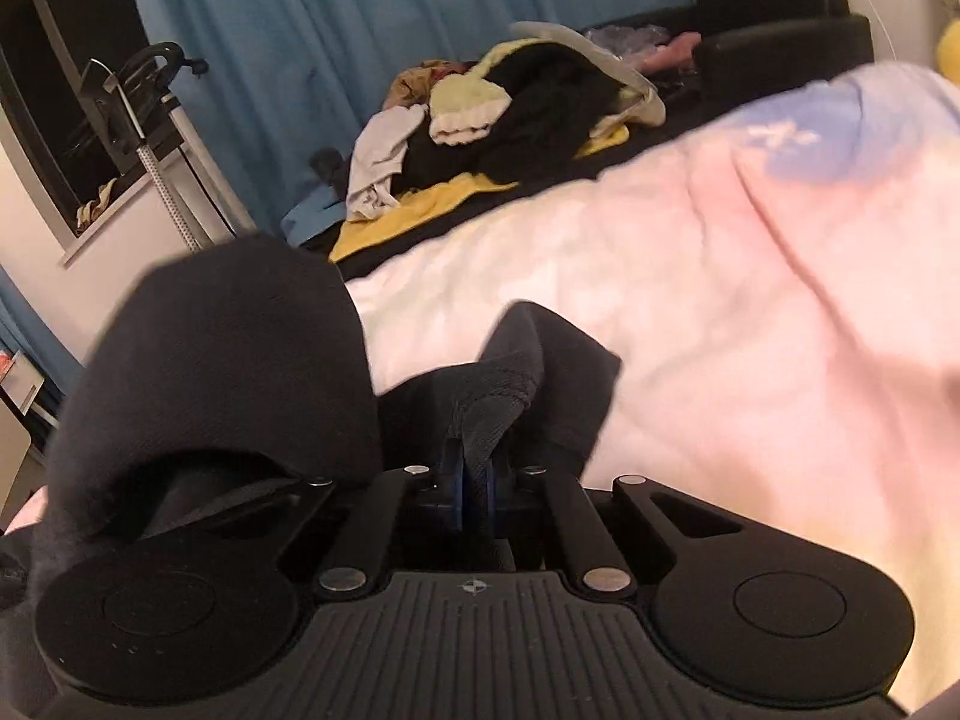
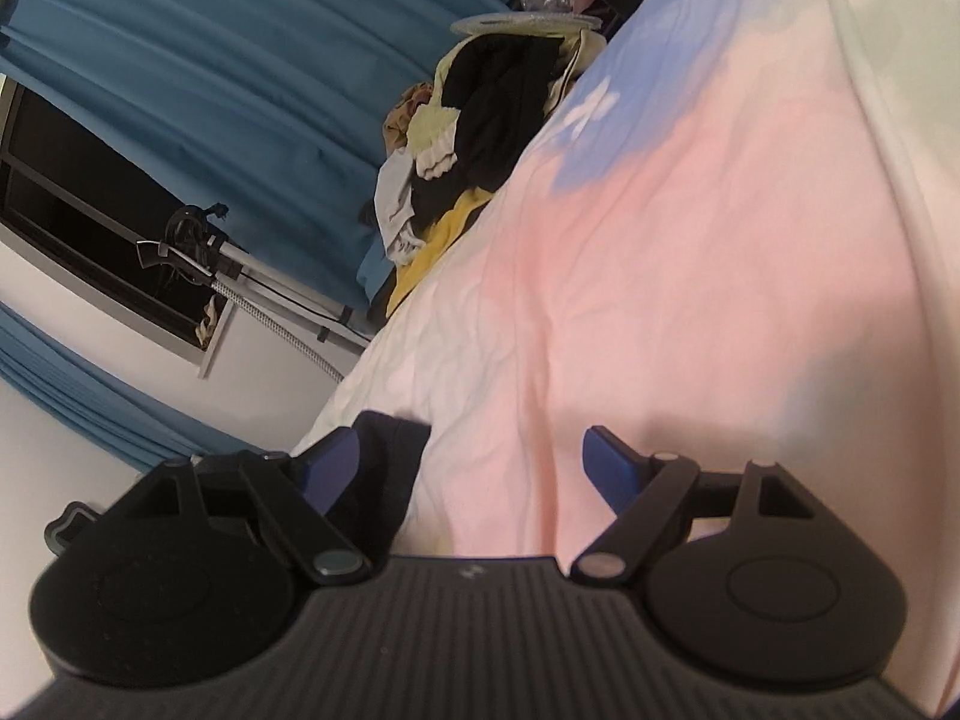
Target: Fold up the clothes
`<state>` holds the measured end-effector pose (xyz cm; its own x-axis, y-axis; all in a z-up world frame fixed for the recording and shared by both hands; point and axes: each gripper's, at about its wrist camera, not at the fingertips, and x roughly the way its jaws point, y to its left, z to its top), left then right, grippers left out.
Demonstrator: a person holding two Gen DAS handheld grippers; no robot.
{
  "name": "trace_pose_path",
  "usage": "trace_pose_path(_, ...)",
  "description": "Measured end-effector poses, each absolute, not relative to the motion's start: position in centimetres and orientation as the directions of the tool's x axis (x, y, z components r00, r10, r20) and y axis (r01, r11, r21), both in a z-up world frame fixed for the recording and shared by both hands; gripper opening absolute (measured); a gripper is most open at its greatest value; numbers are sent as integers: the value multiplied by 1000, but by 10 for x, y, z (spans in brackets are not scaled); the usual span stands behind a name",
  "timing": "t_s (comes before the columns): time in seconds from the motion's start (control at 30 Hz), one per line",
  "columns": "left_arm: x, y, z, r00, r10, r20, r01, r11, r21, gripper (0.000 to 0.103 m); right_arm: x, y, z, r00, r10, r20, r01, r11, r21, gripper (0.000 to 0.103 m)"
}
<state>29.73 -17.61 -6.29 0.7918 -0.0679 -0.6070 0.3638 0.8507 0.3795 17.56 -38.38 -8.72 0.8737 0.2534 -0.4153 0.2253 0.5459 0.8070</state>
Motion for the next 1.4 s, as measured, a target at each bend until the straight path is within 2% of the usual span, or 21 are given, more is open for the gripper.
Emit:
trace_pose_path(0.13,284,-167,-3,802,-198,-563,403,876,265,6,171,-388,-86,885,229,-405,240,521,819,83)
trace_pose_path(0.3,251,-181,109,782,-493,-382,560,825,81,6,147,-403,-69,938,20,-345,281,538,795,83)
trace_pose_path(0.33,251,-188,120,770,-520,-368,576,816,52,6,143,-407,-65,943,-16,-332,288,538,792,83)
trace_pose_path(0.43,262,-213,117,752,-526,-397,578,816,14,10,133,-415,-62,944,-99,-316,317,546,776,83)
trace_pose_path(0.47,267,-217,107,748,-516,-416,565,825,-7,18,131,-418,-61,941,-113,-318,326,546,771,83)
trace_pose_path(0.5,271,-221,97,744,-507,-435,552,833,-27,40,129,-421,-61,940,-120,-318,330,544,772,83)
trace_pose_path(0.53,276,-225,87,739,-498,-454,538,842,-47,56,128,-424,-62,940,-124,-318,333,540,773,83)
trace_pose_path(0.57,280,-229,77,733,-489,-473,523,849,-67,83,126,-427,-62,939,-127,-318,335,537,774,83)
trace_pose_path(0.6,285,-233,67,727,-480,-491,508,857,-86,88,125,-430,-64,938,-130,-322,339,537,772,83)
trace_pose_path(0.7,276,-222,47,710,-462,-532,487,867,-103,88,124,-436,-73,930,-116,-350,358,514,780,83)
trace_pose_path(0.77,255,-200,43,714,-471,-518,487,866,-116,89,128,-438,-78,926,-71,-371,354,501,790,83)
trace_pose_path(1.07,177,-21,3,807,-292,-514,87,919,-385,92,146,-414,-105,876,116,-468,377,441,815,83)
trace_pose_path(1.13,159,19,-6,817,-247,-521,-8,899,-439,92,149,-410,-111,869,166,-466,380,378,844,83)
trace_pose_path(1.27,125,99,-24,824,-158,-544,-194,824,-533,92,163,-412,-135,845,343,-410,390,128,912,83)
trace_pose_path(1.4,130,126,-24,838,-152,-524,-248,749,-614,92,187,-417,-133,839,362,-406,355,202,913,83)
